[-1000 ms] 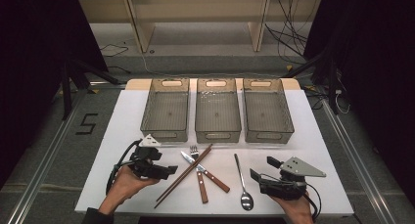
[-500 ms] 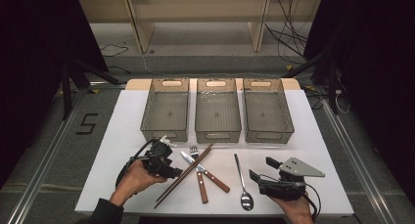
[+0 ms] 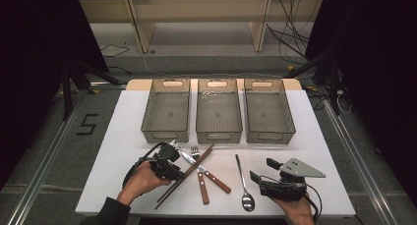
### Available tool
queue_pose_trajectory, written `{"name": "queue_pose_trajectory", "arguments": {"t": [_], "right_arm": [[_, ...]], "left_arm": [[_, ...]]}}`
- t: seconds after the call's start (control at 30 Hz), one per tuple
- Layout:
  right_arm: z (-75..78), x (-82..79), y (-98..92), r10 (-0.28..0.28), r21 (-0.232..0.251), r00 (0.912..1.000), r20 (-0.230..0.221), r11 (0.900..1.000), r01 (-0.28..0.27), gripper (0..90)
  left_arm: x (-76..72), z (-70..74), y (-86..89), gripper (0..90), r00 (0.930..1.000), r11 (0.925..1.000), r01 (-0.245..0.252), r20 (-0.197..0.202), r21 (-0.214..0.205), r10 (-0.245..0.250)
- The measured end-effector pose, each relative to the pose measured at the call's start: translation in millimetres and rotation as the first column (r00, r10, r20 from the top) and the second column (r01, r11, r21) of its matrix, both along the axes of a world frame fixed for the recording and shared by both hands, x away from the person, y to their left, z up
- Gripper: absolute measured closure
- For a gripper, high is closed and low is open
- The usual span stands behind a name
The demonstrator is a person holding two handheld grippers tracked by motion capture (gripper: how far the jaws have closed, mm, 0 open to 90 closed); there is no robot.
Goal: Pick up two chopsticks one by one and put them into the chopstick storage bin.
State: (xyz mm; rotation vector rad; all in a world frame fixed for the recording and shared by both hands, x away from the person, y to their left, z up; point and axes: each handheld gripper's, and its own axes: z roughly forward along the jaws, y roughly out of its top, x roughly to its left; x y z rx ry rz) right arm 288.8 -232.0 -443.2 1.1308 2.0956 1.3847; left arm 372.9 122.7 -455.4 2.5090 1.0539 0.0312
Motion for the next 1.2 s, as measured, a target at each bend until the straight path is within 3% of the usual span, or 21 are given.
{"name": "queue_pose_trajectory", "arguments": {"t": [0.53,0.63,0.97,1.1,1.2], "right_arm": [[0.0,-0.2,0.3,0.004,-0.001,1.0,-0.001,1.0,-0.004,26.2],[-0.2,0.0,0.2,0.002,0.002,1.0,-0.002,1.0,-0.002,26.3],[-0.5,0.3,0.5,0.005,-0.002,1.0,-0.003,1.0,-0.005,26.4],[-0.6,0.4,0.3,0.007,0.0,1.0,-0.004,1.0,-0.007,26.5],[-0.6,0.3,0.1,0.008,-0.001,1.0,-0.004,1.0,-0.008,26.5]], "left_arm": [[3.8,-9.4,-7.6,77.6,0.9997,0.9992,0.021,-0.016,0.035,-0.021],[4.4,-9.5,-7.7,82.2,0.9998,0.9992,0.017,-0.012,0.035,-0.017],[4.4,-9.5,-6.2,84.9,0.9995,0.9992,0.03,-0.01,0.027,-0.03],[3.4,-2.7,-2.6,85.1,0.9989,0.9993,0.037,0.027,0.011,-0.037],[2.4,1.8,-0.2,85.1,0.9986,0.9991,0.041,0.032,0.002,-0.041]]}}
